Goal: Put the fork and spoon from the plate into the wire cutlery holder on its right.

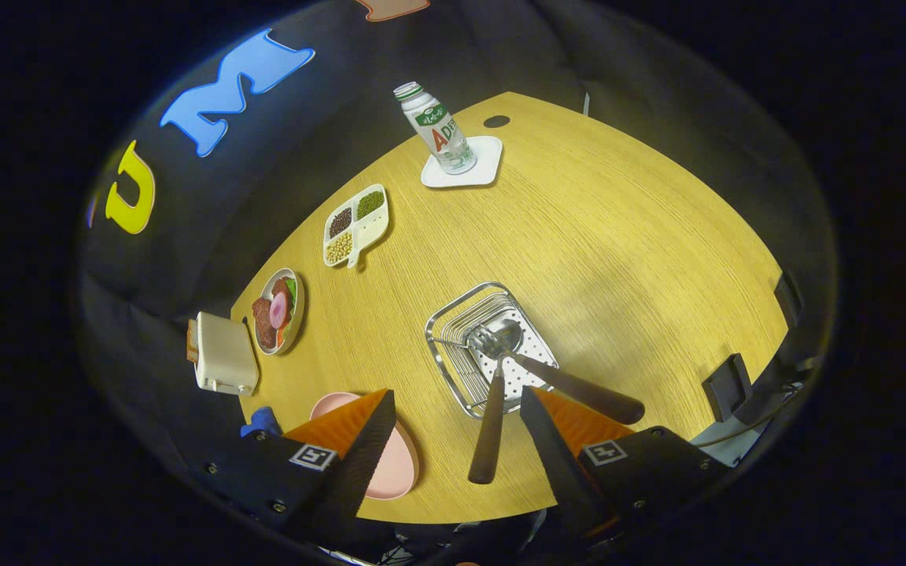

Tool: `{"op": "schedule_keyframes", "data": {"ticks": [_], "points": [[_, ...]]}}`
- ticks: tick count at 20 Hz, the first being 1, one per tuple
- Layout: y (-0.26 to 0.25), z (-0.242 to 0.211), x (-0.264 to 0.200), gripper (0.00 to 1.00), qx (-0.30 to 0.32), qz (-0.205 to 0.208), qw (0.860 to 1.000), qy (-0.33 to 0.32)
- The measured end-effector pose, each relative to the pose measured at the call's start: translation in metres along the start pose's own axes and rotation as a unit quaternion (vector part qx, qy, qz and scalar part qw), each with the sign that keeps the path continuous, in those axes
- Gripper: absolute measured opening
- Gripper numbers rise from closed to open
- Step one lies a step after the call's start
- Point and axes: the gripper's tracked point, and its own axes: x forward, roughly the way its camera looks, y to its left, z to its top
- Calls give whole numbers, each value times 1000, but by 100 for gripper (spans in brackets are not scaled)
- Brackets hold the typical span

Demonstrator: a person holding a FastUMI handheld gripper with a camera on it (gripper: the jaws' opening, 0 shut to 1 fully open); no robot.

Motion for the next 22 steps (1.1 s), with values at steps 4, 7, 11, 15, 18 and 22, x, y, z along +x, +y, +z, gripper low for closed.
{"op": "schedule_keyframes", "data": {"ticks": [4,7,11,15,18,22], "points": [[0,-1,-3,98,4,-1,1000,-4],[0,-1,-6,98,5,-1,1000,-9],[5,3,-14,98,-8,4,1000,-25],[22,26,-32,98,-43,22,995,-87],[38,52,-56,98,-68,35,985,-154],[60,89,-101,98,-112,35,958,-261]]}}
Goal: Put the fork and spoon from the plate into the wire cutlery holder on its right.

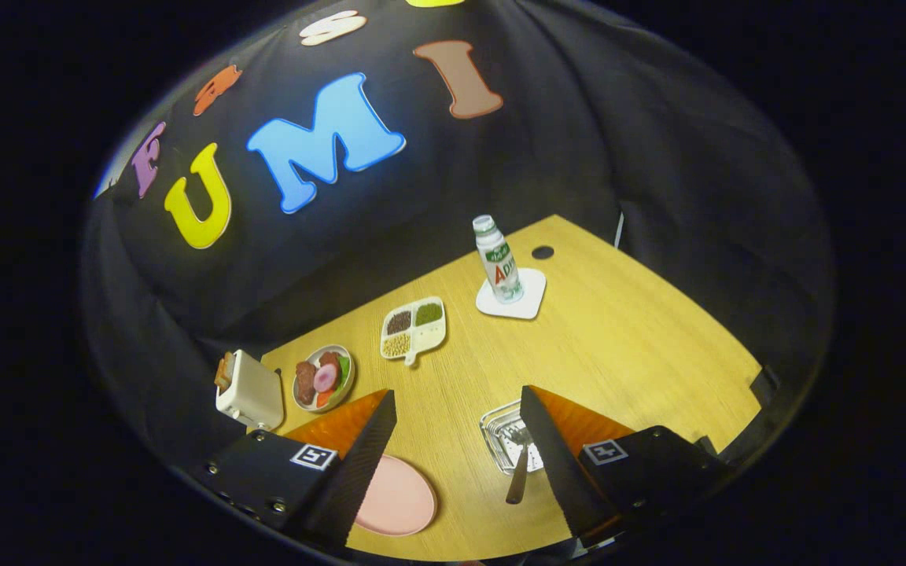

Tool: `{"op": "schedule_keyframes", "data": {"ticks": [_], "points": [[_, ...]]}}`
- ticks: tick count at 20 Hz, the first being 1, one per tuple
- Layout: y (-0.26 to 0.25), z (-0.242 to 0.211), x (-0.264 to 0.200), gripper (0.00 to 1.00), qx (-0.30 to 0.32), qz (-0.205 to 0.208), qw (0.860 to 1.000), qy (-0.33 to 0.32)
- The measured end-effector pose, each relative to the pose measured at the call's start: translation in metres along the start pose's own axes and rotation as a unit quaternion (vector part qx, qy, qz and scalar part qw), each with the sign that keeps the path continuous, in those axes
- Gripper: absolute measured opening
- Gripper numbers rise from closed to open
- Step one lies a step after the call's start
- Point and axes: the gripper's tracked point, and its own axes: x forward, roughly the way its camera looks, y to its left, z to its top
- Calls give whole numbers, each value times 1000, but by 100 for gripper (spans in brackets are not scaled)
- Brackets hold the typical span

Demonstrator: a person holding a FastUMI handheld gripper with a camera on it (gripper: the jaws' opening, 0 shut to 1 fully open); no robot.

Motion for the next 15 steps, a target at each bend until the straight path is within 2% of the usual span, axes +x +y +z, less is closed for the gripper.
{"op": "schedule_keyframes", "data": {"ticks": [4,8,11,15], "points": [[14,61,-31,97,-63,-8,992,-109],[31,110,-64,97,-139,-29,968,-208],[44,124,-84,97,-172,-33,952,-252],[56,126,-89,97,-189,-24,943,-274]]}}
